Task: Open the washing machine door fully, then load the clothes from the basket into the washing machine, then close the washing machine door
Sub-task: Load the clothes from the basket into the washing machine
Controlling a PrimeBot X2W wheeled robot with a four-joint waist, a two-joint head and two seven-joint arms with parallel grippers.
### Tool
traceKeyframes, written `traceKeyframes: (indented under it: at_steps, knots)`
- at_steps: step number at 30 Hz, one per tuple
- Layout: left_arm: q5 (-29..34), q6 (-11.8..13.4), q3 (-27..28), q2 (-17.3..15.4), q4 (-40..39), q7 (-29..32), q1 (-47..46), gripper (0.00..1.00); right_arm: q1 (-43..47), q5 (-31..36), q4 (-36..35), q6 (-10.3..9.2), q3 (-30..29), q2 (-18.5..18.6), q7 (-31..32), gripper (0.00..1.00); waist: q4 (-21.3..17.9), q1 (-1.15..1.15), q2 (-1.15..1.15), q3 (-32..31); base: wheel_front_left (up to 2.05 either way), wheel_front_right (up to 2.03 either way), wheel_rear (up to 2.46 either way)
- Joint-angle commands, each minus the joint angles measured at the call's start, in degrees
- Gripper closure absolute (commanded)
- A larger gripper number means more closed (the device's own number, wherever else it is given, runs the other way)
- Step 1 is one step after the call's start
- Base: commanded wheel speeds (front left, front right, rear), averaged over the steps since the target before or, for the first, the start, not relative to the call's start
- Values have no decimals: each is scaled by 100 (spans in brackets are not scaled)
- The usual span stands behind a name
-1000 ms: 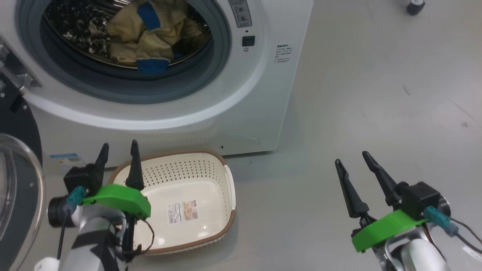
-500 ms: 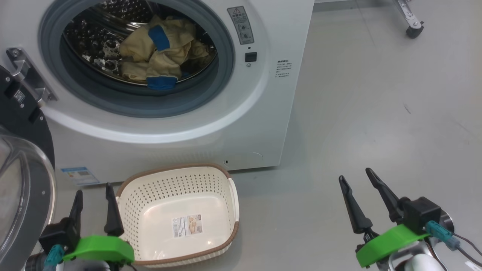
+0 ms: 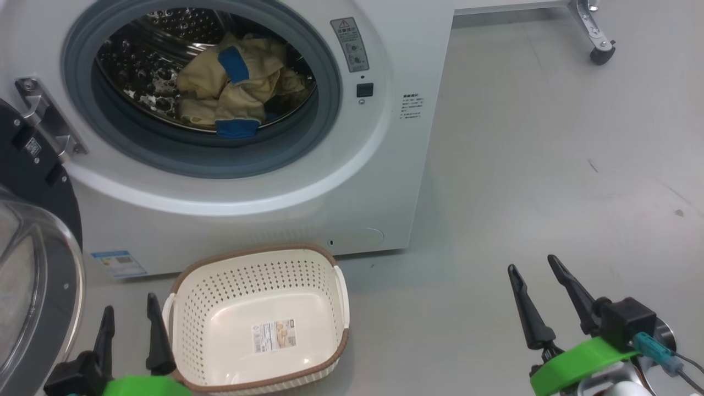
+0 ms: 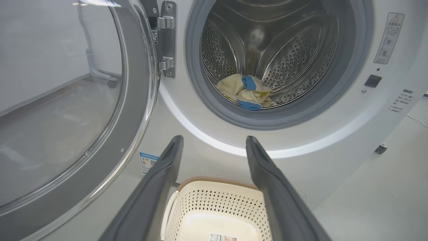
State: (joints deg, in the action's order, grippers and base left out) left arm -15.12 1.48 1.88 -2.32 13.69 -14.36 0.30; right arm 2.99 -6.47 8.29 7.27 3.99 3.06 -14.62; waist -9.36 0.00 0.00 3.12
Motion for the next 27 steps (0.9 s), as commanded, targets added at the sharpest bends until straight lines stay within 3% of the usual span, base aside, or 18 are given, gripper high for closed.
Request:
traceKeyframes:
  at_steps: [1,27]
  knots:
    - [-7,33,235,-56,-236,-63,-76,0,-130,30,-201,22,86,80,-38,0,-4,0,0,-6,0,0,0]
    - [-11,40,340,-56,-385,-63,150,0,-100,30,-258,22,67,23,-38,0,-156,0,0,78,0,0,0]
